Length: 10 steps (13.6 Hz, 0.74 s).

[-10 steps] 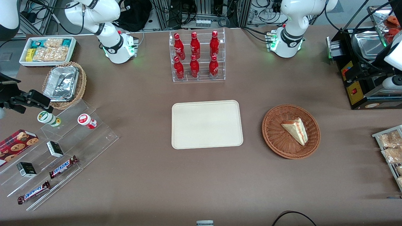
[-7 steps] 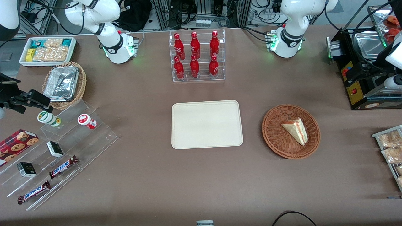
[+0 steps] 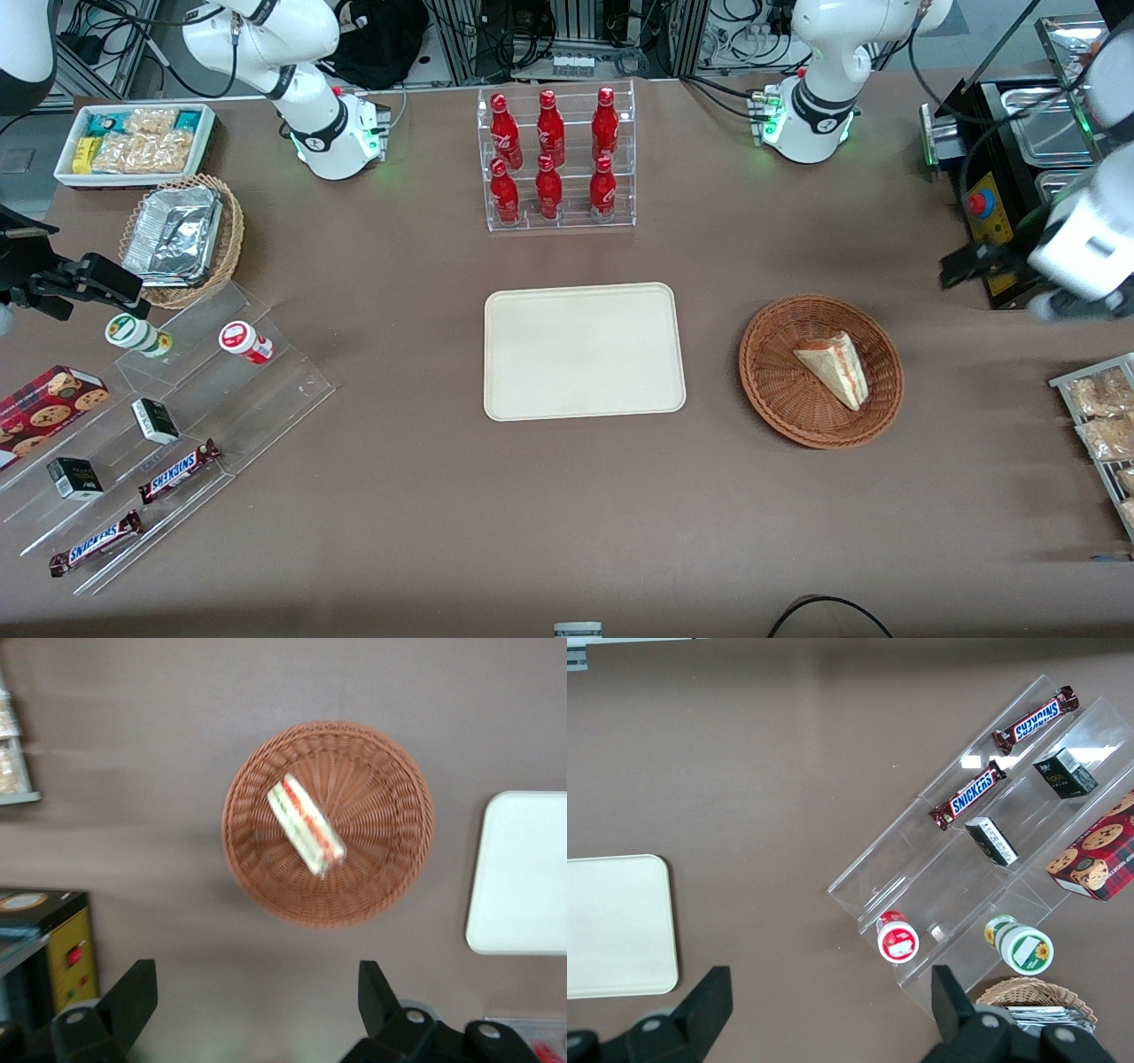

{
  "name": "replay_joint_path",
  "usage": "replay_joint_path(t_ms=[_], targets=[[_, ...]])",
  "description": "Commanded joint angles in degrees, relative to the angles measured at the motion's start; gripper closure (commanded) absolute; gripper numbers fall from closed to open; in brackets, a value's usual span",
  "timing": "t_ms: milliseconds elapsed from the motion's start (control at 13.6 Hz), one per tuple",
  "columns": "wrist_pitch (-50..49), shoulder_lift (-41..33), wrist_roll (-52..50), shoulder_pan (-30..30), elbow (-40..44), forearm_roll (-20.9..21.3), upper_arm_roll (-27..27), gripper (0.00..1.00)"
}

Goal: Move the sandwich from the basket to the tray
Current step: 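Move the left gripper from rest toward the wicker basket, then lower the left gripper onto the wrapped sandwich and close on it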

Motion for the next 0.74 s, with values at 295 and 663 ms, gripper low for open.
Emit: replay_joint_path(t_ms=[295,663], targets=[[33.99,-0.16,-22.14,0.25,-27.07,-0.67,-4.64,0.00],[37.36,4.15,-24.09,0.25,-29.82,-0.66,-4.65,0.00]])
